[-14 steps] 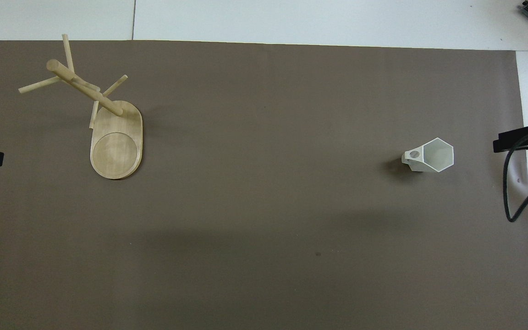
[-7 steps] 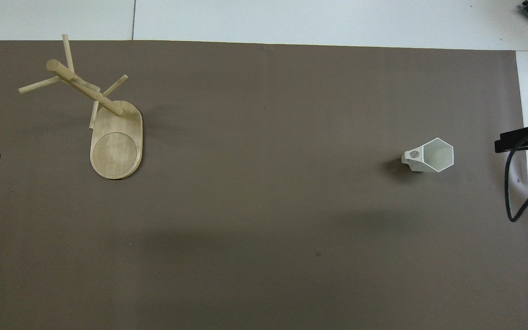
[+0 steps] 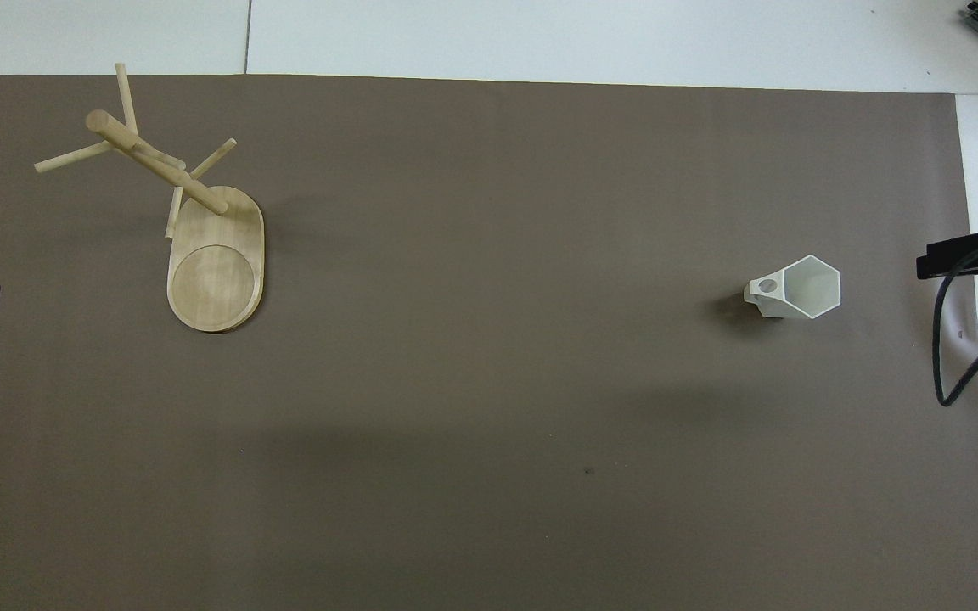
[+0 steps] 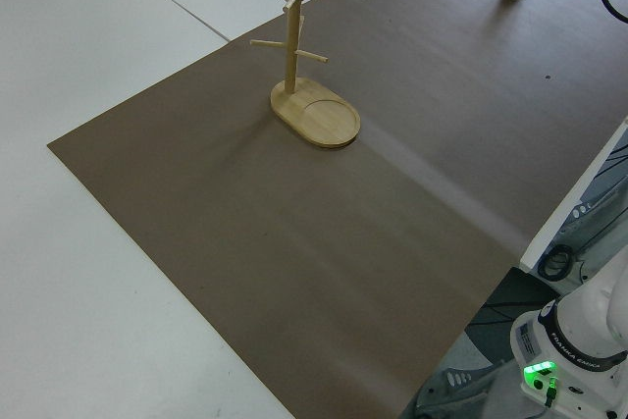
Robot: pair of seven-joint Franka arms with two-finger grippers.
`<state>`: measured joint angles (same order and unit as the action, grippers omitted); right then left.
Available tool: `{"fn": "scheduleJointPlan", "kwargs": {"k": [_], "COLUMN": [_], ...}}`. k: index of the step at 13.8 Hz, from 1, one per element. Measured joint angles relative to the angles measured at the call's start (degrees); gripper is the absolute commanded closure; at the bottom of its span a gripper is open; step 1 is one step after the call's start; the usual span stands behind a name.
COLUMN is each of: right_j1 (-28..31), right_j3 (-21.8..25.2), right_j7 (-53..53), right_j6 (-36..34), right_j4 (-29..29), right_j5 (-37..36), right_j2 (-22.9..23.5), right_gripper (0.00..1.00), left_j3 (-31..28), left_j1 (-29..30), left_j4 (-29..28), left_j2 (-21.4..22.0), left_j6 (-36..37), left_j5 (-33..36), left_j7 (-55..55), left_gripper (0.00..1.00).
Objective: Hang cup on rack
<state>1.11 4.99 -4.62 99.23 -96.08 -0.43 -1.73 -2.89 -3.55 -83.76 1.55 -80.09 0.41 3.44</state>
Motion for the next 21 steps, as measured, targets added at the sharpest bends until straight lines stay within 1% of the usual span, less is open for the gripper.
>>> {"fn": "scheduleJointPlan", "kwargs": {"k": [1,3,8,10,16,21], "right_j1": [0.0,0.1,0.8,1.6,4.1,3.6], "right_j3": [0.0,0.1,0.2,0.2,0.2,-0.1], "right_j7": [0.0,0.0,0.0,0.0,0.0,0.0], "right_j6": [3.4,7.4,12.9,15.3,22.1,25.9], "right_j4": [-2.8,-7.1,-12.3,-14.4,-15.8,-17.8], "right_j5": [0.0,0.0,0.0,0.0,0.0,0.0], "right_j2": [-0.7,-1.7,-1.5,-0.5,6.0,7.8], "right_gripper": [0.0,0.0,0.0,0.0,0.0,0.0], "left_j3": [0.0,0.0,0.0,0.0,0.0,0.0], "left_j1": [0.0,0.0,0.0,0.0,0.0,0.0], "left_j4": [0.0,0.0,0.0,0.0,0.0,0.0], "left_j2": [0.0,0.0,0.0,0.0,0.0,0.0], "left_j6": [0.0,0.0,0.0,0.0,0.0,0.0], "left_j5": [0.0,0.0,0.0,0.0,0.0,0.0], "left_j7": [0.0,0.0,0.0,0.0,0.0,0.0], "left_gripper": [0.0,0.0,0.0,0.0,0.0,0.0]}}
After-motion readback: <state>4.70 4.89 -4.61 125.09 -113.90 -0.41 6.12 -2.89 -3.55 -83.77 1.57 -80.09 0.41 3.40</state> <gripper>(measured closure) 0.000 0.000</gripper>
